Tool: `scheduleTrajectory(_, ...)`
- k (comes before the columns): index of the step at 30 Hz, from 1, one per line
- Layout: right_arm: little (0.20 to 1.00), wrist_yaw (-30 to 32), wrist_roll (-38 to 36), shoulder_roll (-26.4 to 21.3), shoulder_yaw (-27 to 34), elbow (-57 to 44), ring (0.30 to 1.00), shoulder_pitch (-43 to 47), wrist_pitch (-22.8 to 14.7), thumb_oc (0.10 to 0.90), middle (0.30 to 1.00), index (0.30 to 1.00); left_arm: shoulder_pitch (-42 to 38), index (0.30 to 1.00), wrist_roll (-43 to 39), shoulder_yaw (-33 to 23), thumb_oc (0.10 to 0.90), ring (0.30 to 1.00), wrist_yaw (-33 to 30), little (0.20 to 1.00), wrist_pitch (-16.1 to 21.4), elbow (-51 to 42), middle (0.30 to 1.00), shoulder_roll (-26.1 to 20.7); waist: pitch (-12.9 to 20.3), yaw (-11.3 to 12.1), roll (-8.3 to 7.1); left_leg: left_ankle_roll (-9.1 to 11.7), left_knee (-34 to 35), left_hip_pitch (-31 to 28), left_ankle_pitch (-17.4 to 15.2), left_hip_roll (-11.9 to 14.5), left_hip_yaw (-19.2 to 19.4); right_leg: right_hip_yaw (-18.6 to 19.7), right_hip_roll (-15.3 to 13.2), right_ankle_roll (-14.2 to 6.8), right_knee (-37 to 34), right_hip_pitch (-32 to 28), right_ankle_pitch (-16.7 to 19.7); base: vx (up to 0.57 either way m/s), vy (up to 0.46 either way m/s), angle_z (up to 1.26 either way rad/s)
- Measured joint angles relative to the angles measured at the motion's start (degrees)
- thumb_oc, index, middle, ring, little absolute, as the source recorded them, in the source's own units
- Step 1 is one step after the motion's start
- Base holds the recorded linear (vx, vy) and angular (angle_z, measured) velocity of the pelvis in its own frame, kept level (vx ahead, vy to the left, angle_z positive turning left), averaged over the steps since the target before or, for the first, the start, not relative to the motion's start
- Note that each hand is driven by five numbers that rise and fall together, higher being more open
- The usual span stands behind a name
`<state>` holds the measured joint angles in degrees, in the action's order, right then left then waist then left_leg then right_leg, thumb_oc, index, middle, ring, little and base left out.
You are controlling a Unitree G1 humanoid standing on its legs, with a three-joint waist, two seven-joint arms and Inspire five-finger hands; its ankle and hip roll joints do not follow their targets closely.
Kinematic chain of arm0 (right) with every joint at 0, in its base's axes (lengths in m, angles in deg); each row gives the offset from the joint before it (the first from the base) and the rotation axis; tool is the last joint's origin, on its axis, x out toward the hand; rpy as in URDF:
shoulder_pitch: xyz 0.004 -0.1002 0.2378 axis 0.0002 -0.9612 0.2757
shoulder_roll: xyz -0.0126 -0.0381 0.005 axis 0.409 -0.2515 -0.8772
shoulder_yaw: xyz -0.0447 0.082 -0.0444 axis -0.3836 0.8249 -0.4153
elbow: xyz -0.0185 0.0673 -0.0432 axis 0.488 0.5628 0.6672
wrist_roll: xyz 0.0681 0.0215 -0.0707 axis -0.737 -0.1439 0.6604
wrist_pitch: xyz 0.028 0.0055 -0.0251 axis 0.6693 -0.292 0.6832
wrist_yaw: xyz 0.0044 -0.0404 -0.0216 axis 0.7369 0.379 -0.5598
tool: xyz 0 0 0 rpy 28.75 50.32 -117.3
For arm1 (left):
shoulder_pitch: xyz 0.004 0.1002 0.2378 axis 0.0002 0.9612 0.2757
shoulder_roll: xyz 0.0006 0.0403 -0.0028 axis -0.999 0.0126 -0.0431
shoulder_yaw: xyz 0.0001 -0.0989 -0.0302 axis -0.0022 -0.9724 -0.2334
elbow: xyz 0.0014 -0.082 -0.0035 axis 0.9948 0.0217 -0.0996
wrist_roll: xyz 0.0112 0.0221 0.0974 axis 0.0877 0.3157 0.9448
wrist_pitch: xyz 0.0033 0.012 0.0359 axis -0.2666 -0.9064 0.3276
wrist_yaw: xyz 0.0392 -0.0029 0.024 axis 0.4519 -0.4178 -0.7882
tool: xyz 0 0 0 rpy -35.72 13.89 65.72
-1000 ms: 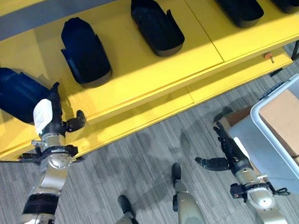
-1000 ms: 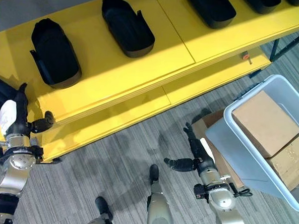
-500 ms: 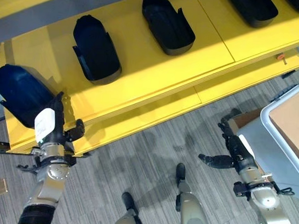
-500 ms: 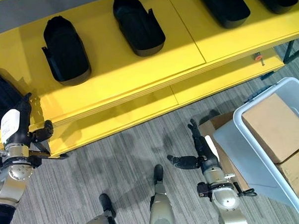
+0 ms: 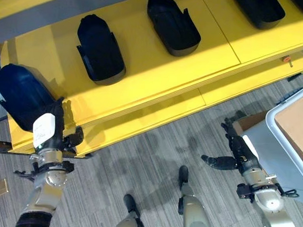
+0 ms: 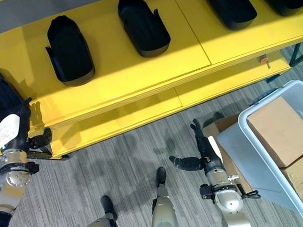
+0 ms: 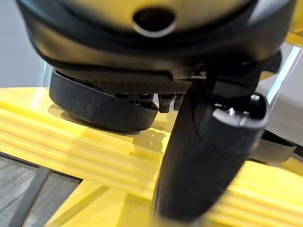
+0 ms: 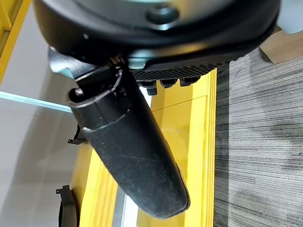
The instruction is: Move parts from the plastic box to the shelf.
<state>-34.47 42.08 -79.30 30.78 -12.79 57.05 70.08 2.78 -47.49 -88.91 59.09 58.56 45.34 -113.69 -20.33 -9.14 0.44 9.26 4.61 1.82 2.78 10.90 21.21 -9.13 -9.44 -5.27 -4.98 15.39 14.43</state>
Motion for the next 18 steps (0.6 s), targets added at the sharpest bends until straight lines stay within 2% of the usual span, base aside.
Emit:
scheduleTrajectory(14, 1.0, 0.5, 0.0, 0.0, 0.1, 0.0, 1.0, 0.0, -0.1, 0.9, 1.0, 1.0, 3.9, 1.0, 1.7, -1.8, 0.9, 1.0, 1.1, 1.0, -0.1, -0.2, 1.0, 0.0, 0.0, 1.2, 0.02, -0.2, 0.0, -0.1, 0.4, -0.1, -1.2, -1.0, -0.3, 0.0, 0.0, -0.9, 0.0, 0.0, 0.004, 0.04)
scheduleTrajectory(18, 1.0, 0.7, 0.0, 0.0, 0.4, 0.0, 1.0, 0.3, -0.1, 0.9, 1.0, 1.0, 5.2, 1.0, 1.6, -2.5, 0.9, 1.0, 1.2, 1.0, -0.2, -2.9, 1.0, 0.1, 0.0, 1.5, 0.01, -0.2, 0.0, -0.3, 0.4, -0.1, -1.3, -1.2, -0.3, 0.0, 0.0, -1.1, 0.0, 0.0, 0.0, 0.0)
